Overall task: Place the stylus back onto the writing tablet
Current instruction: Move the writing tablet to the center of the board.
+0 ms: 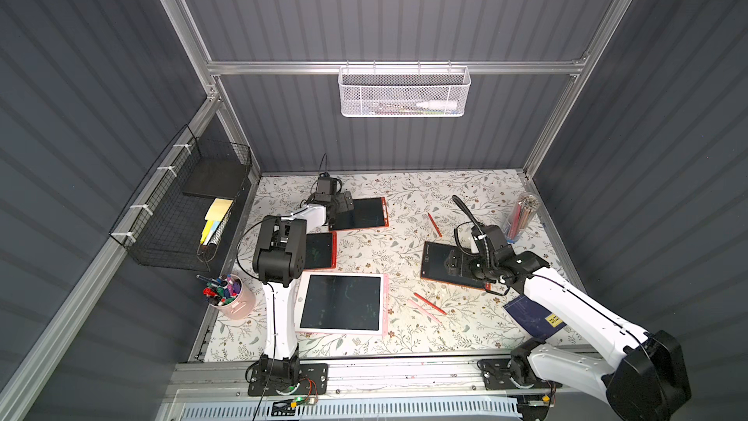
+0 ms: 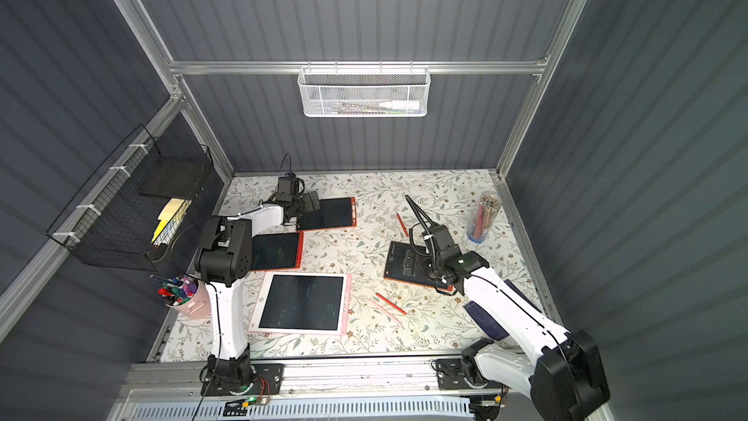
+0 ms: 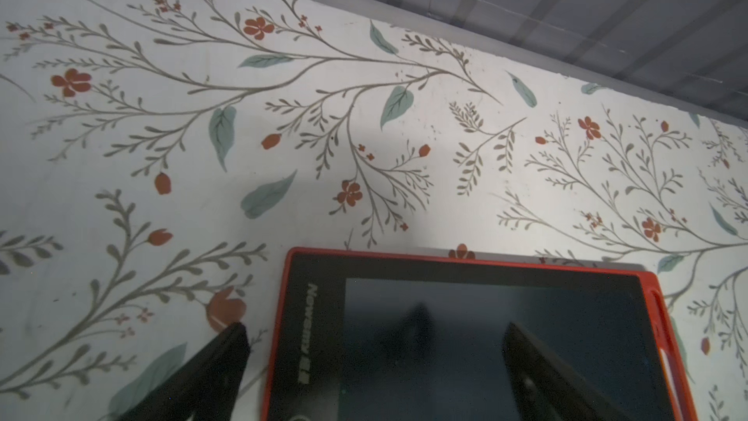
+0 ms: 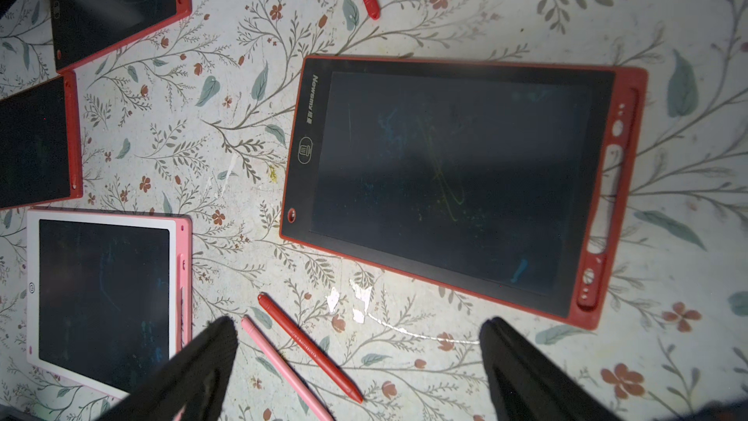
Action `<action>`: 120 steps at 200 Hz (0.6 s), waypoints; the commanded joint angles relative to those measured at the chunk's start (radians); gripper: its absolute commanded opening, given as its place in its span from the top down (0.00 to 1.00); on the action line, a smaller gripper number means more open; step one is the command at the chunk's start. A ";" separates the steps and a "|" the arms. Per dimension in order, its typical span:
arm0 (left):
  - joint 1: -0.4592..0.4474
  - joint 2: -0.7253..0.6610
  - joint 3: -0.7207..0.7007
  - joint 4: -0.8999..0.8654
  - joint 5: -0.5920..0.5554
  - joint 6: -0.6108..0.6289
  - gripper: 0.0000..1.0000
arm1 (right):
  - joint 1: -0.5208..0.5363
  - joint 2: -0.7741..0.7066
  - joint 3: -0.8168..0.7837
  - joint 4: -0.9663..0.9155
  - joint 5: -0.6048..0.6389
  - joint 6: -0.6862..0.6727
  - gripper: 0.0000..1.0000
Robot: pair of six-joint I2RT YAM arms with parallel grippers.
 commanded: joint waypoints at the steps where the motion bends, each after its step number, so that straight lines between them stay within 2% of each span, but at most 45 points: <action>1: -0.005 -0.010 -0.025 0.027 0.025 -0.008 0.01 | 0.002 -0.018 -0.009 -0.004 0.026 0.009 0.04; 87: -0.011 -0.056 -0.145 0.070 0.057 -0.011 0.01 | 0.001 -0.026 -0.027 0.000 0.041 0.017 0.04; 120: -0.058 -0.041 -0.127 0.057 0.068 0.012 0.01 | 0.002 -0.017 -0.030 0.010 0.033 0.025 0.04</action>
